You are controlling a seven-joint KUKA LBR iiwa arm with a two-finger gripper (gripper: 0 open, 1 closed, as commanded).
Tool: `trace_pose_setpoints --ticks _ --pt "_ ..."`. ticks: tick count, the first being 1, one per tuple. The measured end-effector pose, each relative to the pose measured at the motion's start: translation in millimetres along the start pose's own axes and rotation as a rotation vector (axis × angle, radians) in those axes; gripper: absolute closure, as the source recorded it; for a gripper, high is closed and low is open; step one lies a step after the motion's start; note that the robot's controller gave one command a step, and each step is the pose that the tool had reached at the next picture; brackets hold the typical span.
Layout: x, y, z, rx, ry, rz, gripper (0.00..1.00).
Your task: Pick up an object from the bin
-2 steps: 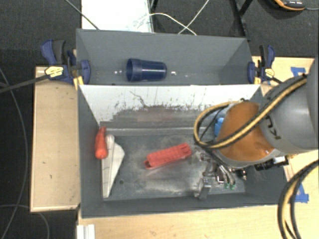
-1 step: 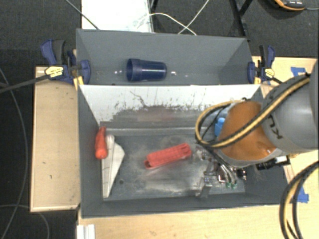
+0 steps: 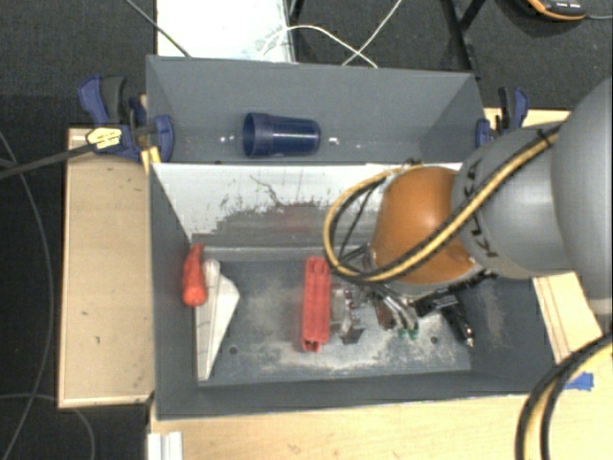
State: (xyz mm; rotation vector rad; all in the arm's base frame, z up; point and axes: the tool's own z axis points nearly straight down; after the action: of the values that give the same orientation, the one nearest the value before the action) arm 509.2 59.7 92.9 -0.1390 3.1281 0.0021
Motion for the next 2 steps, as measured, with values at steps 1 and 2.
trace_pose_setpoints --ticks 1,2 --pt "0.1 -0.2 0.1 0.001 0.000 -0.002 0.00" --pt "-0.1 -0.1 0.0 0.000 0.000 -0.003 0.00"
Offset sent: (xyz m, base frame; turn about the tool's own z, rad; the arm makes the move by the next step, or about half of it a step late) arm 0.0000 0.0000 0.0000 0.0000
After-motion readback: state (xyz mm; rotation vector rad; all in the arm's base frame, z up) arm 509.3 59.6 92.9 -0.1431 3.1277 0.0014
